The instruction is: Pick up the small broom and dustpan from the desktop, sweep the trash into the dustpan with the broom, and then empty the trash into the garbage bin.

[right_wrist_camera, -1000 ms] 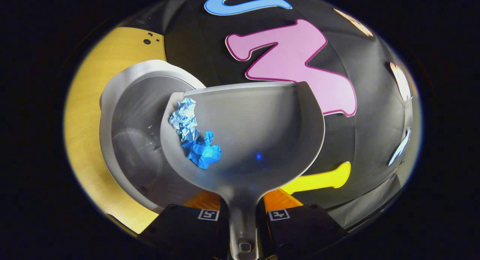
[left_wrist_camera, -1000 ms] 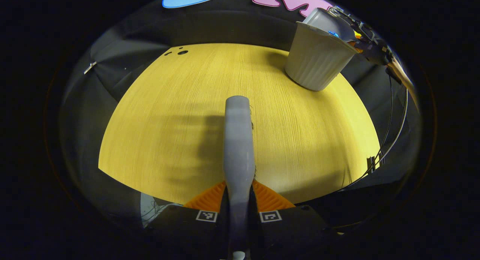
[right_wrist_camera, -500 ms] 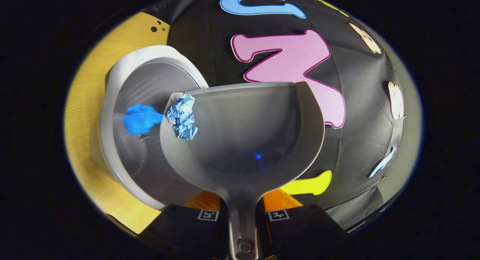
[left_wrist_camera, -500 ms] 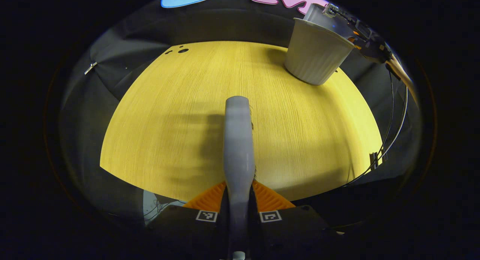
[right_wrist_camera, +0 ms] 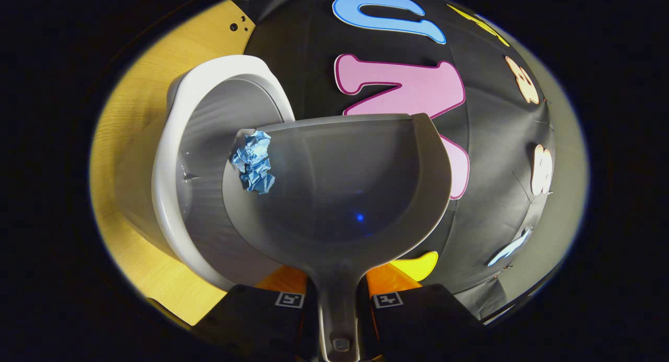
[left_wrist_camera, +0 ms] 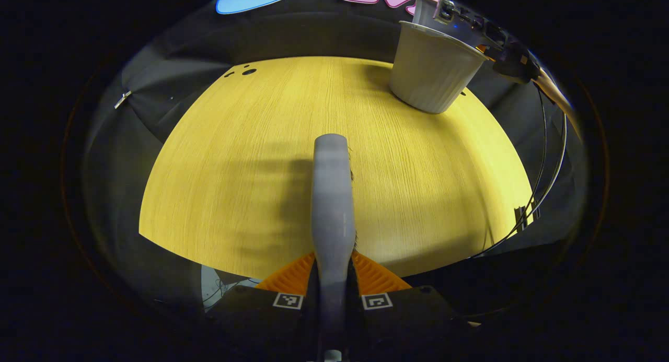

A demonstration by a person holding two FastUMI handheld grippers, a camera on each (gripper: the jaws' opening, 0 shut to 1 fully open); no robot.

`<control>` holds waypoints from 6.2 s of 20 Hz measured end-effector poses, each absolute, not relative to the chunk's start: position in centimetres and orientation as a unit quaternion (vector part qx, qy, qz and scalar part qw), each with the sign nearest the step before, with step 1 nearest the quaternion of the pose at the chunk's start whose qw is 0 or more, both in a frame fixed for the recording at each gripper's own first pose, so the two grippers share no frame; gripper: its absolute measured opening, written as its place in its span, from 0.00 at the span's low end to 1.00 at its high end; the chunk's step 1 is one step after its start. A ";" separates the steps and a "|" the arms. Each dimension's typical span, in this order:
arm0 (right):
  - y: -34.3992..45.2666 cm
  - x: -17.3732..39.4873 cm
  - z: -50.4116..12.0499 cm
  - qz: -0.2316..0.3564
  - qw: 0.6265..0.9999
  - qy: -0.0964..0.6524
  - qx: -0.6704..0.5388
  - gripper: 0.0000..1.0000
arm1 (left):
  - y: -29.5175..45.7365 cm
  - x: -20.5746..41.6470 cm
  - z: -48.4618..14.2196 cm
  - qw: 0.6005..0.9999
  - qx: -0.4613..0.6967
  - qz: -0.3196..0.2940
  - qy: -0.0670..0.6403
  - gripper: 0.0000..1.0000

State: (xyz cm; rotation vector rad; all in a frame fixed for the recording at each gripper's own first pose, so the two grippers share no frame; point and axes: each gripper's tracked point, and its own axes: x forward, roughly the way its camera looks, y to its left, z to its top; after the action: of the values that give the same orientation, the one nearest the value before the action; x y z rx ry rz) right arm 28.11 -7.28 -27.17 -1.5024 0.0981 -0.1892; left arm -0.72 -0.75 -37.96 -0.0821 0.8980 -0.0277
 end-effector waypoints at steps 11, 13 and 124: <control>-6.1 27.7 -25.7 -0.101 0.665 0.001 -0.740 0.33 | -1.7 -1.5 -38.2 0.900 -0.036 -0.013 0.434 0.26; -6.0 27.7 -25.8 -0.097 0.670 0.003 -0.736 0.33 | -1.7 -1.6 -38.1 0.901 -0.033 -0.013 0.432 0.26; 14.0 9.0 -17.3 0.024 0.999 0.006 -0.030 0.98 | 6.1 0.8 -3.2 0.994 0.058 -0.036 -0.090 0.95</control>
State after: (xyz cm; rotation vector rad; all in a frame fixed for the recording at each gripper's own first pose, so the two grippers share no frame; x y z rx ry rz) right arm 8.96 14.01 -17.34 -0.0606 0.0125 0.0485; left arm 0.85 6.10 -3.16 0.1156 -0.1813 -0.0712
